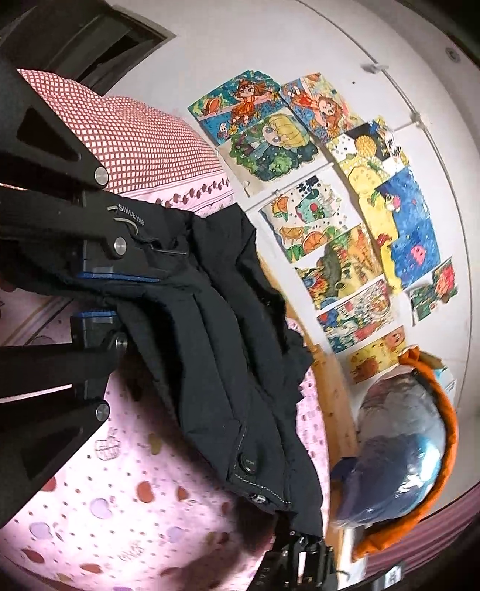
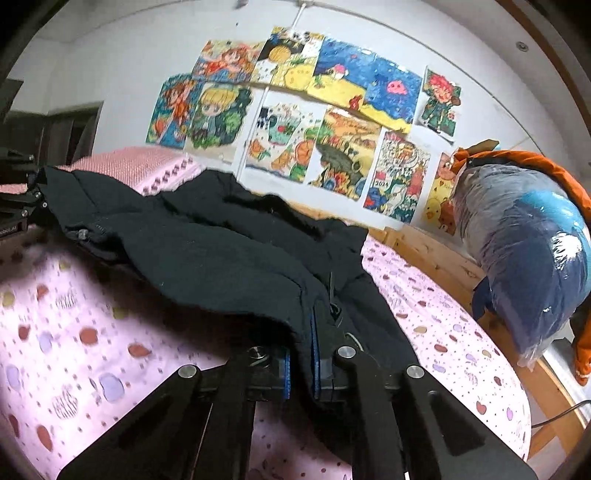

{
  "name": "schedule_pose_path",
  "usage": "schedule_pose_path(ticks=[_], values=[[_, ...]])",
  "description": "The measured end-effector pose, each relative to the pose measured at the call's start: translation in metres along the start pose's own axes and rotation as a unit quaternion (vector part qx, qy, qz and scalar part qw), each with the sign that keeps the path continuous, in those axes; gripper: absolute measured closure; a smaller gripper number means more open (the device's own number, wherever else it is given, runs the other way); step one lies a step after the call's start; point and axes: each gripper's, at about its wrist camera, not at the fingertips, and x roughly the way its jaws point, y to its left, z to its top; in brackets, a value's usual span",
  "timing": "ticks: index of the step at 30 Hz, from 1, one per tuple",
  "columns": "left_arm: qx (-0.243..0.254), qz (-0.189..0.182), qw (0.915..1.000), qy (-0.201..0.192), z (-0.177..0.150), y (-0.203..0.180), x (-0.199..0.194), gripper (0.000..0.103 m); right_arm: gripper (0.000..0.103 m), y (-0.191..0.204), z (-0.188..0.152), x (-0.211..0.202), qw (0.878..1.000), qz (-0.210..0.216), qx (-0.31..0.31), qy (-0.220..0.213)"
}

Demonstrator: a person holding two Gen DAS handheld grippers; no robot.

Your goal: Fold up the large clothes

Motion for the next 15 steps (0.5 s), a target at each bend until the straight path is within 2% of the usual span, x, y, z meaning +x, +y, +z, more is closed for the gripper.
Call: schedule_pose_path(ticks=[6,15], values=[[-0.009,0.006,0.9996,-0.025,0.015,0.008,-0.021,0.094,0.097,-0.004,0.013,-0.022,0.999,-0.009,0.003,-0.036],[-0.002,0.017,0.9984,-0.054,0.035,0.012,-0.043,0.094,0.098,-0.013,0.035,-0.048,0.998,-0.017,0.014,-0.064]])
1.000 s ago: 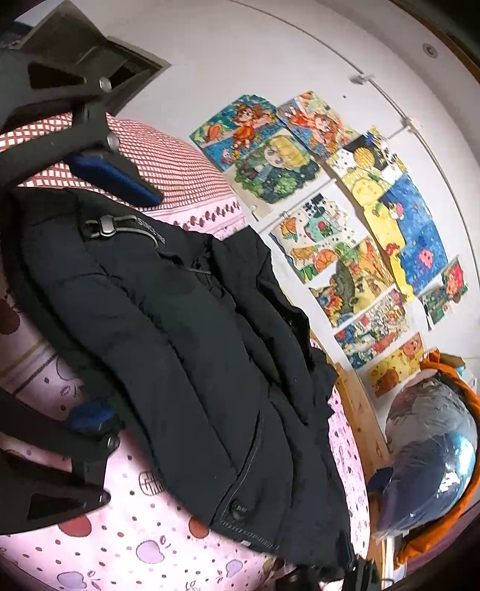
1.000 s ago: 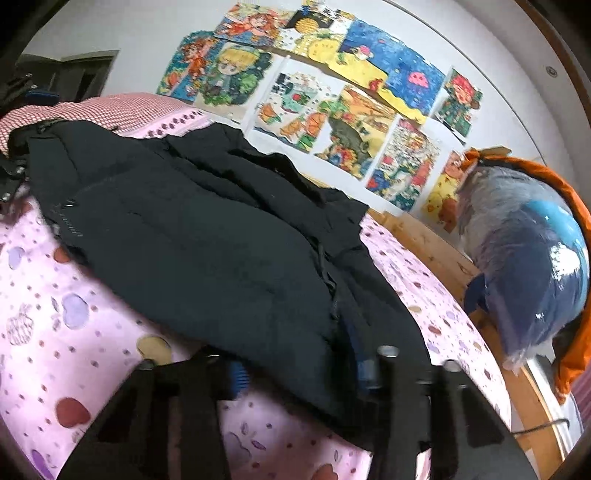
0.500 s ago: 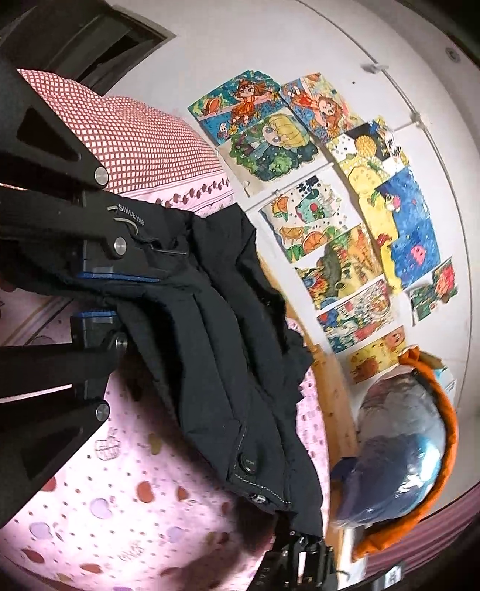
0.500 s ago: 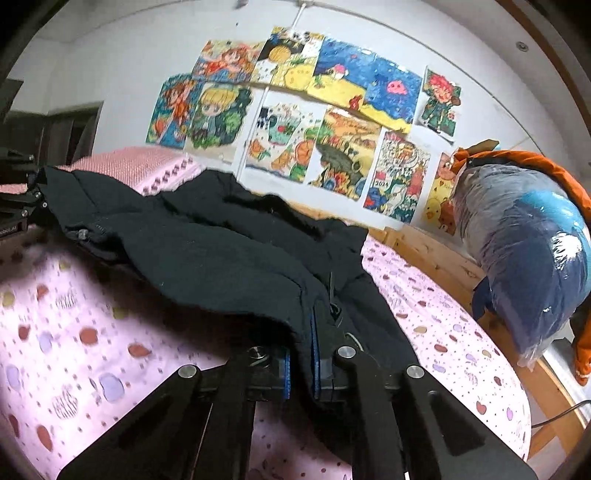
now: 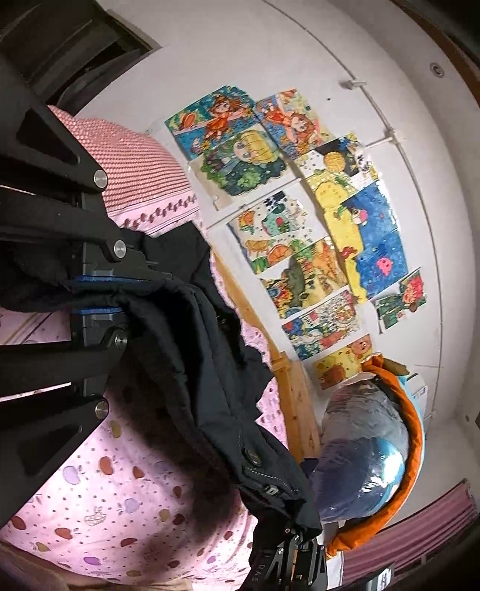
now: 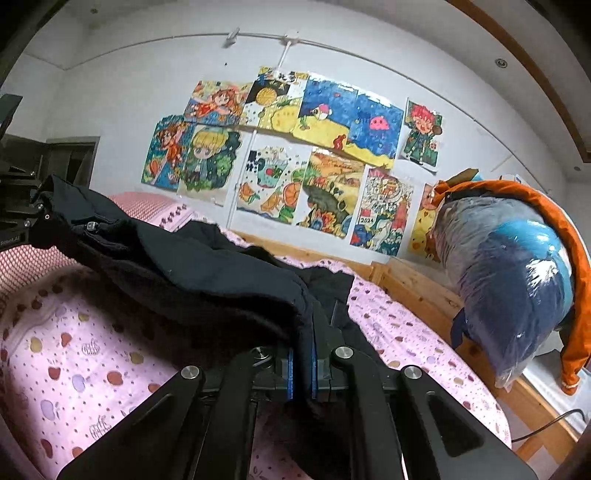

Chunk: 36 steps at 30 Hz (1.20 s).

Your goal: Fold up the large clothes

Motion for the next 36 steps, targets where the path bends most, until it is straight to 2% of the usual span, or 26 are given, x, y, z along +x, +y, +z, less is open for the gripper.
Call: schedule_pose_path(ticks=[8,14,22,29,36], values=[[-0.040,0.008,0.9992,0.000,0.031,0.023,0.024,0.094,0.097,-0.012,0.040,0.026,1.000,0.013,0.004,-0.004],[-0.067,0.009,0.9976,0.014,0.058,0.045,0.058,0.094,0.097,-0.024,0.068,0.063,1.000,0.026,0.017,0.000],[-0.089,0.013,0.9952,0.038,0.087,0.069,0.111,0.094,0.097,-0.027,0.099,0.120,1.000,0.020,0.002,0.002],[-0.115,0.030,0.9914,0.055,0.106,0.078,0.159,0.094,0.097,-0.027,0.117,0.166,1.000,0.014,-0.001,0.005],[-0.136,0.039,0.9885,0.052,0.109,0.083,0.198,0.094,0.097,-0.025,0.123,0.209,1.000,0.006,-0.009,0.008]])
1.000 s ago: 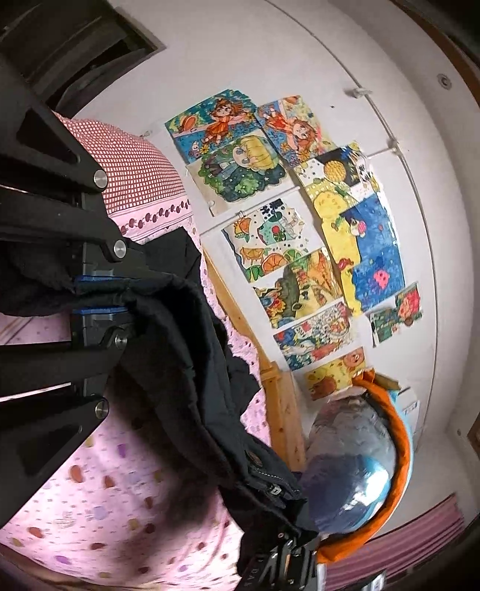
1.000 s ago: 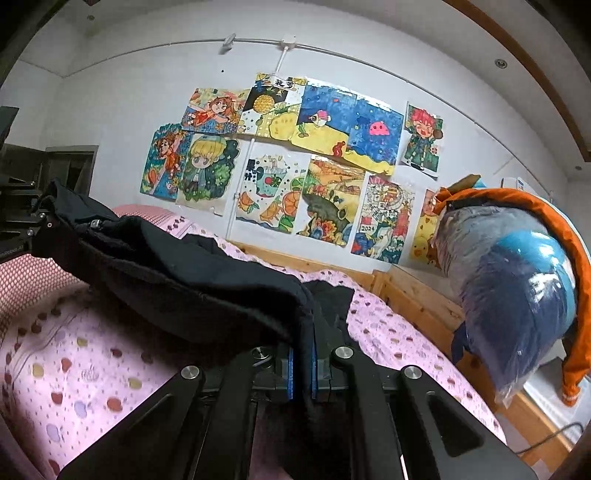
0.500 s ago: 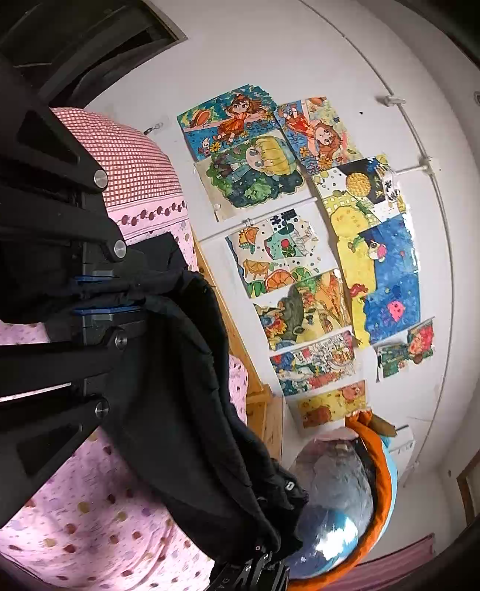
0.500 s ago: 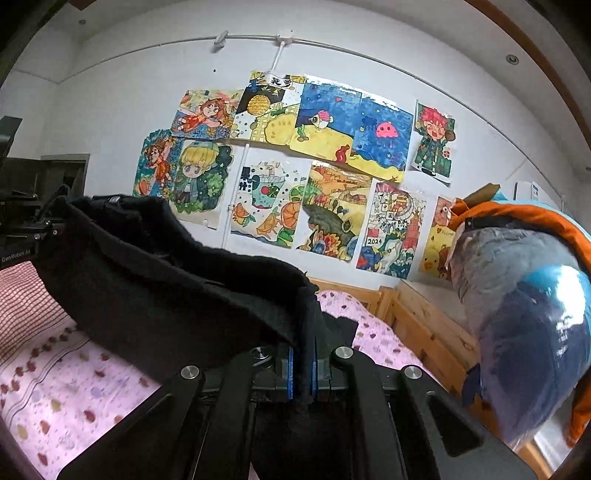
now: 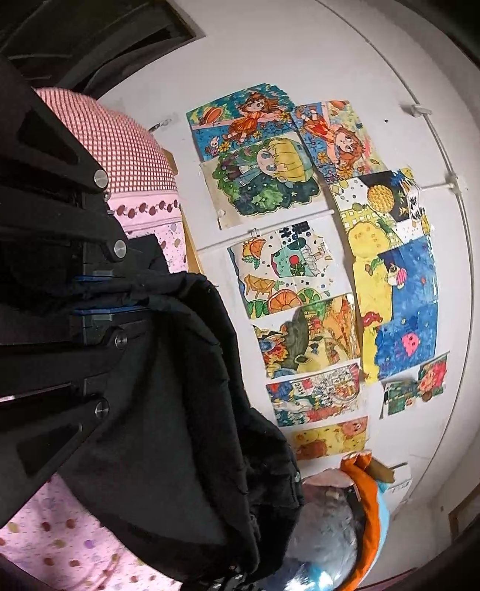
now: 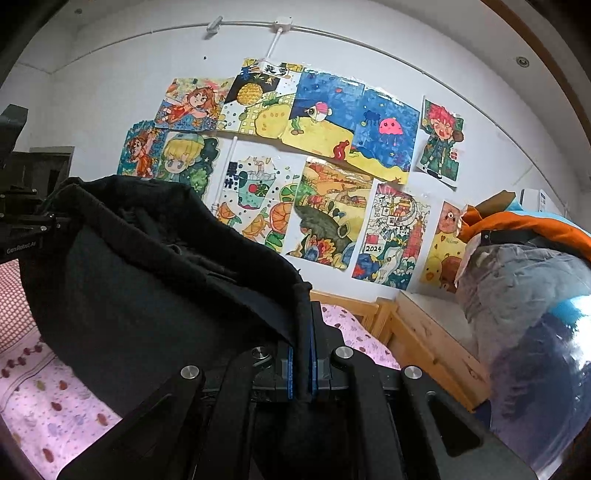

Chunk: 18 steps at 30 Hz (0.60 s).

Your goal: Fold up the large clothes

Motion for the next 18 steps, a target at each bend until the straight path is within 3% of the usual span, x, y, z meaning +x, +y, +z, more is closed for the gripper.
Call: schedule_pose_path(ticks=[10,18], values=[[-0.024,0.006,0.9989,-0.040,-0.009,0.001,0.059,0.094,0.097,0.009,-0.001,0.058,1.000,-0.018,-0.010,0.002],[-0.008,-0.011,0.9991,-0.040,-0.020,0.005,0.095,0.094,0.097,0.020,-0.018,0.101,1.000,-0.025,-0.014,-0.008]])
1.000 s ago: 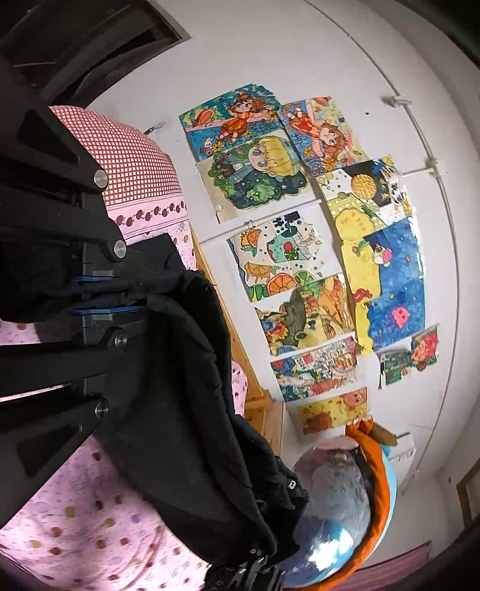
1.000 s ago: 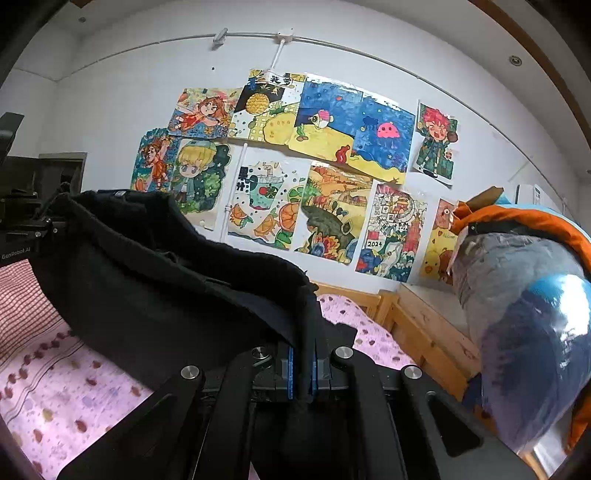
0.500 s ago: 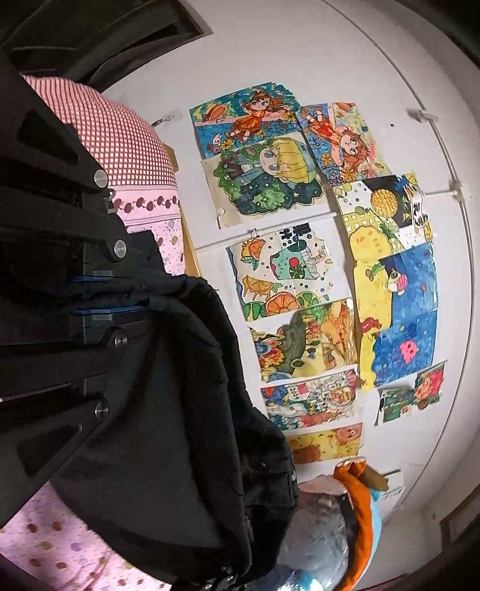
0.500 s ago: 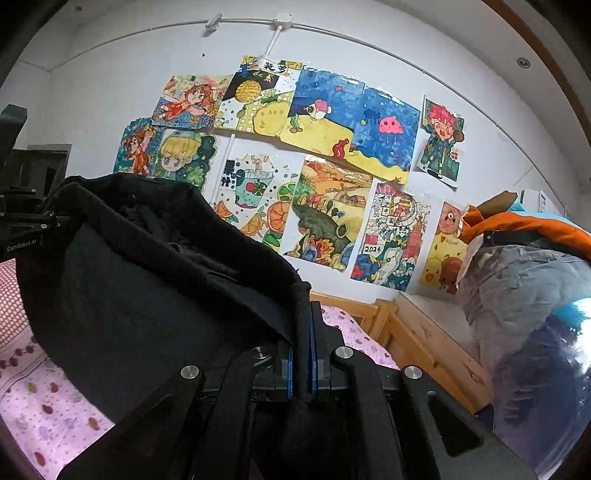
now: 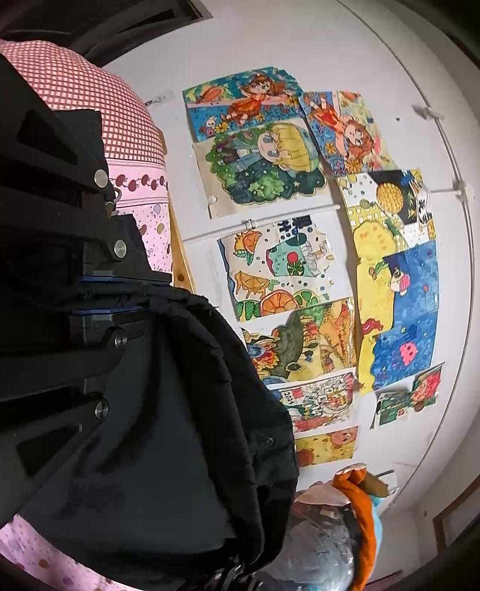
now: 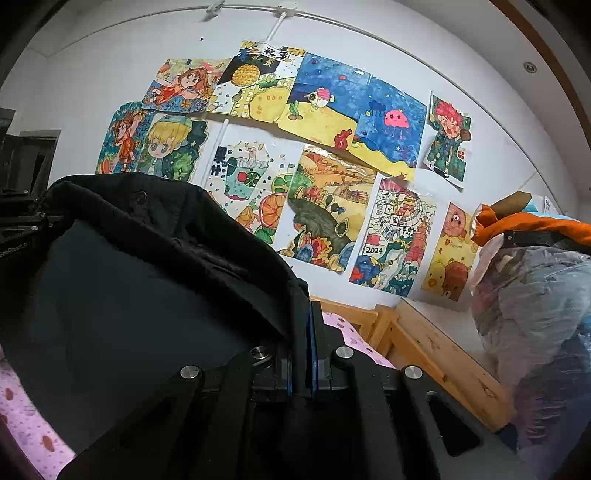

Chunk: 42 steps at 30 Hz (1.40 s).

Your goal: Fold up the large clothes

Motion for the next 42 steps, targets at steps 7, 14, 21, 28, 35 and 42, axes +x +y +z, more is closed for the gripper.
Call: schedule_pose_path(ticks=[7,14,21,28,35,42], values=[[0.008,-0.005,0.9999,0.014,-0.016,-0.003,0.041,0.094,0.097,0.012,-0.017,0.044,1.000,-0.010,0.009,0.015],[-0.026,-0.018,0.9985,0.045,-0.030,-0.002,0.091,0.094,0.097,0.027,-0.028,0.089,0.999,-0.018,-0.021,0.043],[-0.040,-0.031,0.9962,0.071,-0.040,0.004,0.120,0.089,0.097,0.040,-0.043,0.129,0.997,-0.017,-0.021,0.072],[-0.059,-0.051,0.9921,0.098,-0.051,0.009,0.148,0.086,0.094,0.052,-0.056,0.154,0.995,-0.015,-0.024,0.092],[-0.090,-0.075,0.9863,0.117,-0.060,0.017,0.166,0.067,0.082,0.059,-0.071,0.171,0.992,-0.033,-0.022,0.116],[-0.131,-0.070,0.9823,0.114,-0.070,0.031,0.169,0.035,0.027,0.033,-0.082,0.177,0.988,-0.055,0.051,0.133]])
